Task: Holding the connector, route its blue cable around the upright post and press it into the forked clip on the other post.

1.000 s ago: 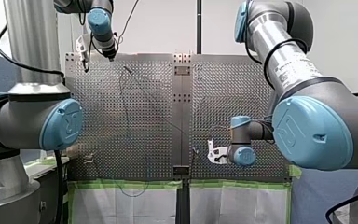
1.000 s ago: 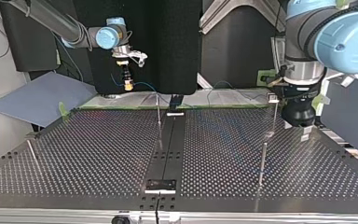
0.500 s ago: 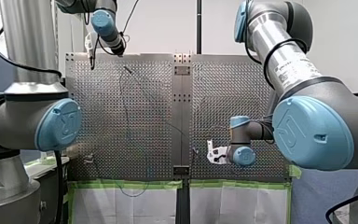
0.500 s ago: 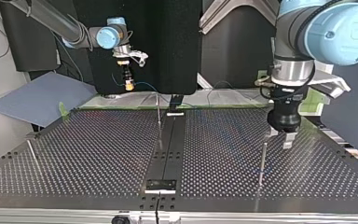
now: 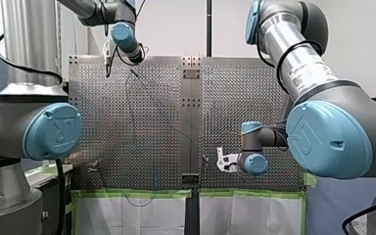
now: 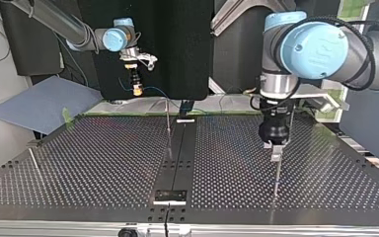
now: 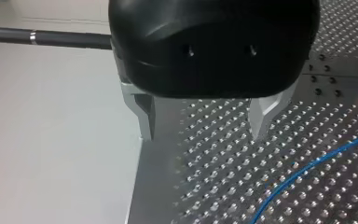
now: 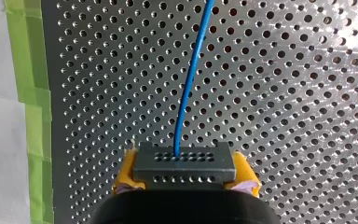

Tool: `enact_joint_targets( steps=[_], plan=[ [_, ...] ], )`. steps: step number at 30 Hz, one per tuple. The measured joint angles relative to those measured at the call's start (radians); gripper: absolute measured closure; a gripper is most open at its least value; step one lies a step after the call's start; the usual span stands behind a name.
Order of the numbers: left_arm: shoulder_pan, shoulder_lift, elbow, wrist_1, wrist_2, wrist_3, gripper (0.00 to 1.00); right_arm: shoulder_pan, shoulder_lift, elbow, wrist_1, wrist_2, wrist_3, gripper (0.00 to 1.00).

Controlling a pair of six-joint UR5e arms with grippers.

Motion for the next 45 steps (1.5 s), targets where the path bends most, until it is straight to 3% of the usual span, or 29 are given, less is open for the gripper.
enact_joint_targets(
  steps=[18, 24, 30, 36, 45],
  plan=[
    [-0.141, -0.141, 0.000, 0.142, -0.141, 0.140, 0.00, -0.003, 0.000, 0.001, 0.001, -0.001, -0.001, 1.00],
    [-0.185, -0.193, 0.001, 0.191, -0.193, 0.139, 0.00, -0.007, 0.000, 0.000, 0.005, -0.003, -0.001, 1.00],
    [-0.158, -0.224, 0.001, 0.181, -0.231, 0.104, 0.00, -0.008, 0.000, 0.001, 0.006, -0.003, -0.002, 1.00],
    [-0.107, -0.228, 0.002, 0.176, -0.236, 0.089, 0.00, -0.008, 0.000, 0.001, 0.005, -0.003, -0.001, 1.00],
    [-0.080, -0.229, 0.002, 0.192, -0.204, 0.141, 0.00, -0.009, 0.000, 0.000, 0.000, -0.003, 0.000, 1.00]
  ],
)
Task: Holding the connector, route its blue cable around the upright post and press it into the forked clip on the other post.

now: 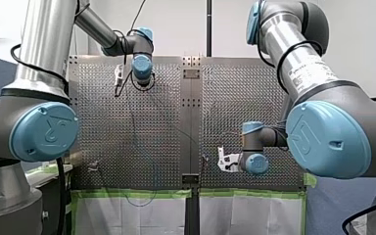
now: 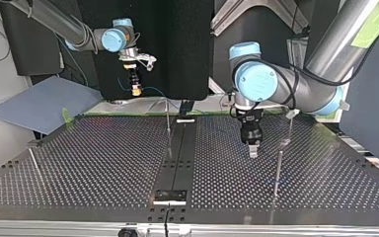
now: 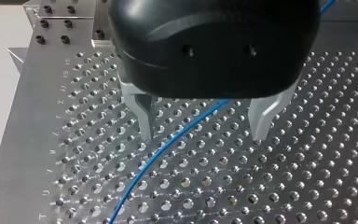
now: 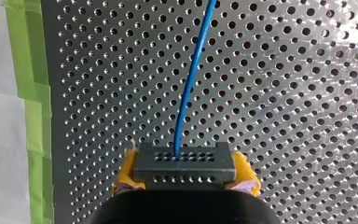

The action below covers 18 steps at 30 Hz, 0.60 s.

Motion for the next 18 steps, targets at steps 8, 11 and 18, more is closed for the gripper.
enact_joint_targets(
  steps=[8, 11, 18],
  plan=[
    [-0.001, 0.000, 0.000, 0.030, -0.024, 0.039, 0.00, 0.000, 0.000, 0.000, 0.000, 0.001, 0.000, 1.00],
    [-0.002, -0.002, 0.000, 0.045, -0.043, 0.050, 0.00, 0.001, 0.000, 0.001, 0.001, 0.001, -0.001, 1.00],
    [-0.022, -0.007, 0.000, 0.078, -0.051, 0.057, 0.00, 0.002, 0.000, 0.001, 0.002, 0.001, -0.001, 1.00]
  ],
)
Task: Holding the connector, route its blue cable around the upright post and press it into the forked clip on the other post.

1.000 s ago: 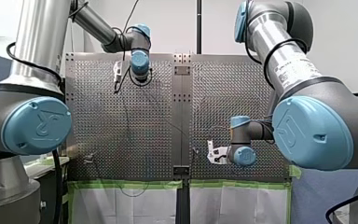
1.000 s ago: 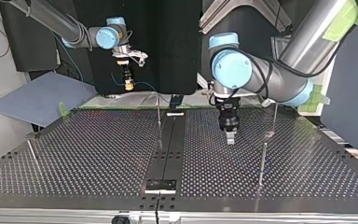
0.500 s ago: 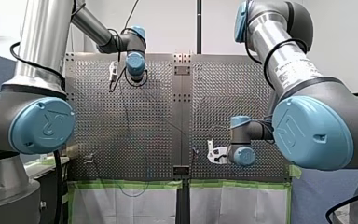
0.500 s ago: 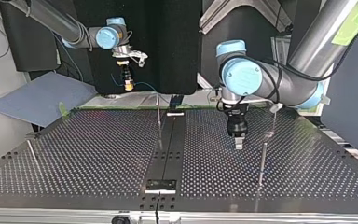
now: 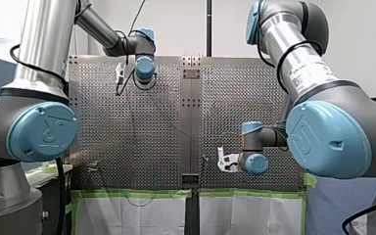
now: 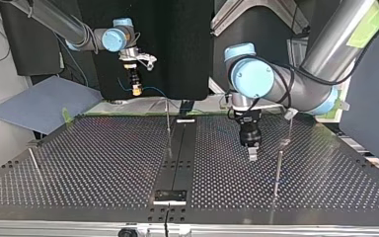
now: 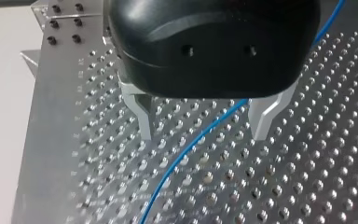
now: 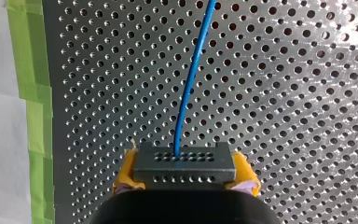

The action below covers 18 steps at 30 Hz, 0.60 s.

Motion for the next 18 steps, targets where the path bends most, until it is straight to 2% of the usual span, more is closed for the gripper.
enact_joint_targets(
  steps=[5, 13, 18],
  plan=[
    [-0.020, -0.030, 0.000, 0.008, -0.014, 0.014, 0.00, 0.000, 0.000, 0.000, 0.001, 0.000, 0.001, 1.00],
    [-0.028, -0.078, 0.020, 0.044, -0.069, 0.029, 0.00, 0.001, 0.000, 0.000, 0.005, 0.000, 0.001, 1.00],
    [-0.026, -0.080, 0.026, 0.079, -0.067, 0.034, 0.00, 0.002, 0.000, 0.000, 0.005, 0.000, 0.002, 1.00]
  ],
)
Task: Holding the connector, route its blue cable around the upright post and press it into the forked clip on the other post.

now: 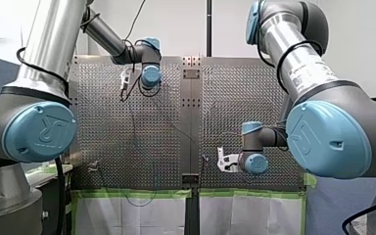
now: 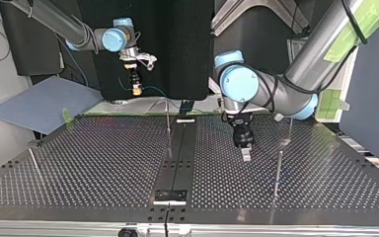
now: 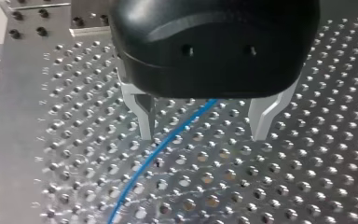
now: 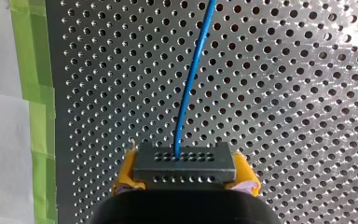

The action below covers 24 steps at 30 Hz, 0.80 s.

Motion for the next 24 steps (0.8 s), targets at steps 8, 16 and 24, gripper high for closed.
enact_joint_targets(
  steps=[8, 16, 24],
  plan=[
    [0.002, -0.001, 0.009, 0.032, 0.038, 0.001, 0.00, 0.000, 0.000, 0.000, -0.003, 0.000, 0.001, 1.00],
    [0.021, -0.005, 0.028, 0.031, 0.037, 0.000, 0.00, -0.002, 0.000, 0.000, -0.004, 0.000, 0.001, 1.00],
    [0.022, -0.048, 0.047, 0.011, 0.040, 0.023, 0.00, -0.004, 0.000, 0.000, -0.006, 0.000, 0.001, 1.00]
  ],
)
